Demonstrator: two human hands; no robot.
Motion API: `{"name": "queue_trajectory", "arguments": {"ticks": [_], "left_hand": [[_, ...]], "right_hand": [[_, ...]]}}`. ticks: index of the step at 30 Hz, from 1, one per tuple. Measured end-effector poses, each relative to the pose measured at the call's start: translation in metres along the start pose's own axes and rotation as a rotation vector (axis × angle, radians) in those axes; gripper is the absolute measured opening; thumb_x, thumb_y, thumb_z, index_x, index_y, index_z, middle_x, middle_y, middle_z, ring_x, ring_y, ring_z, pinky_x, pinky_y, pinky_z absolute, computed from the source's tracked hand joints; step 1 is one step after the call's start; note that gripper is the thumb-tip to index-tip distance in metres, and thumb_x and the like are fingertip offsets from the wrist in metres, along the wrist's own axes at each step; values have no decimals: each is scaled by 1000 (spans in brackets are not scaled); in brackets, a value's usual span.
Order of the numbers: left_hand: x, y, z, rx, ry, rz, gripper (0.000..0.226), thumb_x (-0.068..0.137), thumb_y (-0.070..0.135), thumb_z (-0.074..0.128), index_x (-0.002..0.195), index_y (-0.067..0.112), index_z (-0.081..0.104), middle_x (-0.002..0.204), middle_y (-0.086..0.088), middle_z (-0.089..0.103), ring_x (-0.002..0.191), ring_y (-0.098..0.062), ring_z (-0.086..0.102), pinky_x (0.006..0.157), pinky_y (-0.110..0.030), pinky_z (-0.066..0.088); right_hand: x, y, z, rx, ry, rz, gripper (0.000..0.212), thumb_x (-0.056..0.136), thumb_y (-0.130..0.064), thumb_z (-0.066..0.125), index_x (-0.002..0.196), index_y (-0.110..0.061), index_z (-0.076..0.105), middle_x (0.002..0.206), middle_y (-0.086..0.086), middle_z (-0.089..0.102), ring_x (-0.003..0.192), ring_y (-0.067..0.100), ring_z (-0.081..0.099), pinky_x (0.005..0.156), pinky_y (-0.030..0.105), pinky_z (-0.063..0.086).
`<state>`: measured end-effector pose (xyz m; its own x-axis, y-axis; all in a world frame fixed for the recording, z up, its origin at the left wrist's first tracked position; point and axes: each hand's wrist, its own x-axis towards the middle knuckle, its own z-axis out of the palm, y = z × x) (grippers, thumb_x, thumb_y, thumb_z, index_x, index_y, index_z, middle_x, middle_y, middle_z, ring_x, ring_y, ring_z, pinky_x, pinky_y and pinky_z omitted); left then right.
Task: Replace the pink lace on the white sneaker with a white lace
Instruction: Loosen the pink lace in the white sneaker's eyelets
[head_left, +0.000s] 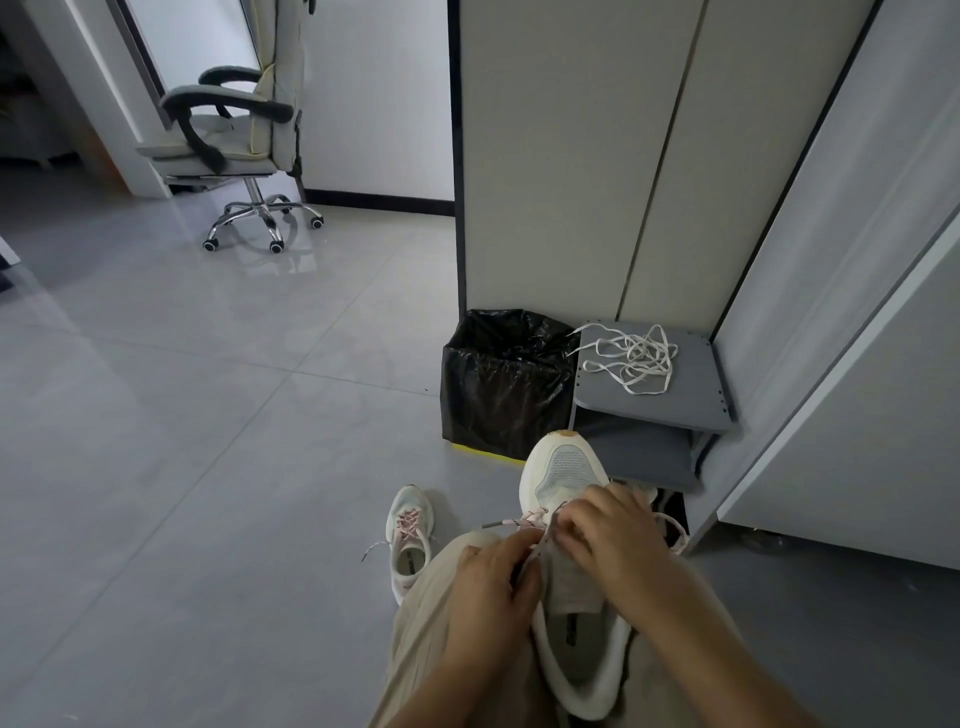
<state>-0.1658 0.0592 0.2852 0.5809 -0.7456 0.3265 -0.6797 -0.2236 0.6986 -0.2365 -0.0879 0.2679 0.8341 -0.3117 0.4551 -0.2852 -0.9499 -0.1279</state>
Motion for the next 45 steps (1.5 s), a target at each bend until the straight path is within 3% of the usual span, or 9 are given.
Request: {"name": "queue_trajectory", "arguments": {"ticks": [8, 14, 19, 23, 26, 32, 36, 41, 45], "left_hand": [[-2, -3, 5, 80, 35, -23, 26, 78, 18, 60, 100, 28, 70, 68, 10, 66, 80, -6, 51, 64, -6, 29], [-4, -8, 13, 27, 1, -50, 28, 81, 33, 44, 101, 33, 64, 73, 10, 68, 76, -7, 53, 66, -13, 32], [-4, -7, 11, 43, 46, -40, 24, 76, 24, 52, 95, 31, 64, 63, 10, 65, 72, -6, 52, 62, -12, 30], [0, -3, 3, 49, 28, 1, 22, 73, 18, 60, 92, 27, 70, 53, 11, 57, 65, -4, 50, 56, -4, 26], [-1, -1, 1, -3, 5, 30, 21, 80, 24, 50, 92, 26, 67, 61, 7, 59, 64, -6, 51, 59, 0, 27], [-3, -6, 7, -35, -41, -4, 29, 83, 34, 42, 101, 33, 64, 77, 7, 68, 74, -7, 56, 68, -14, 39], [-5, -10, 12, -33, -26, -1, 30, 79, 21, 51, 105, 34, 59, 66, 9, 64, 63, -3, 55, 61, -14, 41], [-6, -6, 12, -43, 37, 75, 30, 79, 16, 51, 103, 28, 63, 67, 10, 57, 65, 7, 48, 66, 5, 31], [-5, -6, 8, 35, 29, 113, 24, 84, 24, 49, 97, 27, 69, 65, 13, 61, 75, 2, 52, 71, 7, 29]], "right_hand": [[-18, 28, -37, 101, -201, -77, 24, 77, -40, 46, 61, -26, 55, 73, -14, 46, 74, 1, 34, 60, 6, 23], [-27, 40, -62, 564, -403, 126, 21, 81, -28, 60, 65, -40, 51, 87, -16, 48, 78, 4, 50, 65, 11, 39], [-24, 25, -53, 513, -616, 62, 21, 76, -26, 53, 60, -32, 40, 74, -12, 43, 69, 3, 45, 62, 14, 36], [-10, 25, -50, 184, -328, 12, 16, 79, -46, 53, 80, -31, 57, 81, -18, 41, 73, 4, 47, 63, 18, 34], [0, 11, -39, 154, -281, 50, 24, 69, -35, 78, 80, -20, 63, 81, -10, 47, 75, 11, 53, 67, 23, 36], [0, -19, -25, 0, -261, -40, 43, 41, -23, 90, 52, -22, 48, 56, -6, 49, 48, 9, 53, 45, 19, 44], [0, -10, -37, -107, -283, -174, 64, 35, -30, 86, 59, -28, 27, 54, -9, 30, 47, 5, 33, 41, 9, 20], [6, -14, -23, -210, -208, -54, 38, 34, -16, 90, 47, -18, 55, 47, 0, 52, 43, 14, 53, 42, 28, 46], [-10, -21, -9, -32, -177, 32, 35, 45, -19, 88, 57, -18, 55, 59, -4, 54, 54, 13, 56, 49, 27, 49]]}}
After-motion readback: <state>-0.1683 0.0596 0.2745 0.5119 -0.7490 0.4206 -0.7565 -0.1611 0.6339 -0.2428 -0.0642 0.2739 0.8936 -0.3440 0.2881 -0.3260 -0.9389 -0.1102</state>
